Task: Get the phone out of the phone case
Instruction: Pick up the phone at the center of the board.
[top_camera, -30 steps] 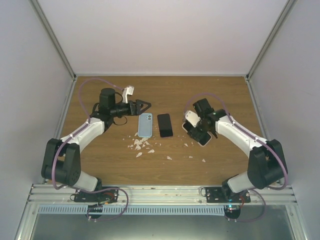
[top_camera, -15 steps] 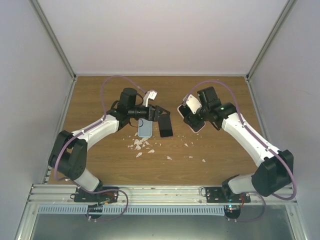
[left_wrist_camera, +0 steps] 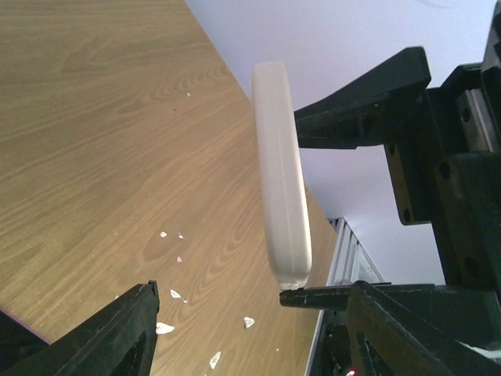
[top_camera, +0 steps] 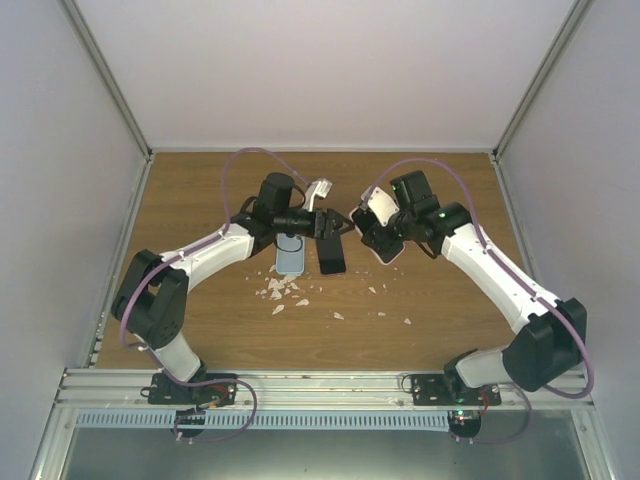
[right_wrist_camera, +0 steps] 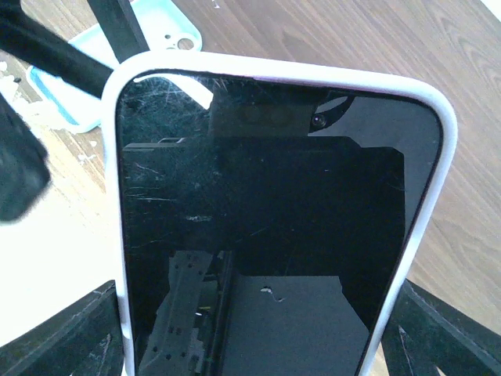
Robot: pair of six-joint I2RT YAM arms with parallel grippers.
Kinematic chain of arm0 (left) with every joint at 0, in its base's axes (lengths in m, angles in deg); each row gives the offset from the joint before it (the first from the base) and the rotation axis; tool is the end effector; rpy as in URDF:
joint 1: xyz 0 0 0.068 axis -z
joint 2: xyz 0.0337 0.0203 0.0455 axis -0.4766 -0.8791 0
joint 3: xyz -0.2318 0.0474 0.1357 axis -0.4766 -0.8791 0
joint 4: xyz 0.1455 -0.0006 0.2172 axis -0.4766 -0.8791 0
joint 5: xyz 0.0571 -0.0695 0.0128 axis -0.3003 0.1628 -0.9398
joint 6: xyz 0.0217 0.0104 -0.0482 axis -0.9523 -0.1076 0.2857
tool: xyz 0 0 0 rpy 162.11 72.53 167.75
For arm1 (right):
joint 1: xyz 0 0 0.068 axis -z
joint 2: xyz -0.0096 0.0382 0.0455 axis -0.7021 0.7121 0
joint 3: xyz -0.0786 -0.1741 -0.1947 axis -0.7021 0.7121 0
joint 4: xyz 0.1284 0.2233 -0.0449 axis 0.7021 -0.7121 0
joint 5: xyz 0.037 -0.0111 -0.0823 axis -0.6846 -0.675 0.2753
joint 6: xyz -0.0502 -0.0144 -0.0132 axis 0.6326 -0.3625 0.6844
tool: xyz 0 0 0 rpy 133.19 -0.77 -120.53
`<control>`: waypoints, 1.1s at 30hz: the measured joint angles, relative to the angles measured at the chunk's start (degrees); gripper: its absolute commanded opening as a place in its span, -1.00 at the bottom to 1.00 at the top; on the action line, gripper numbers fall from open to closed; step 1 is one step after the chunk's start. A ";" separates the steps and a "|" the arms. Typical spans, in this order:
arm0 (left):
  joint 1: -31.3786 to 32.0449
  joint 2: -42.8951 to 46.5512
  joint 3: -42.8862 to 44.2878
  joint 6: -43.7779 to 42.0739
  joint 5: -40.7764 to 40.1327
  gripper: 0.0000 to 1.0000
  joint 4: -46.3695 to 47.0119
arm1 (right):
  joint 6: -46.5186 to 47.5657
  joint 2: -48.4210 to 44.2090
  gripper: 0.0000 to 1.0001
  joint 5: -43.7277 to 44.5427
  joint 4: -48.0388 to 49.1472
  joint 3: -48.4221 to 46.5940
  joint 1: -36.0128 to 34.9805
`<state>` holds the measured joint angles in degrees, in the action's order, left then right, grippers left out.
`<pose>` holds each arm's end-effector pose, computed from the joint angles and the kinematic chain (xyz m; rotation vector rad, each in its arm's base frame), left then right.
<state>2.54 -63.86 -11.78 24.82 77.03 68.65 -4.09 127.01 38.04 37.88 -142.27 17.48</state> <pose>0.3071 -0.2132 0.2610 0.5375 2.1473 -1.4163 0.2554 0.1355 0.3079 -0.9832 2.2958 0.2165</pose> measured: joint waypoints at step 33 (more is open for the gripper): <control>1.25 -3.72 1.36 4.63 4.17 -1.00 0.61 | -1.09 0.22 0.99 -5.77 -0.11 -0.85 -0.87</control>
<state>3.79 -67.58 -10.42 29.45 81.20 69.26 -5.18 127.23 32.27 37.77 -143.12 16.61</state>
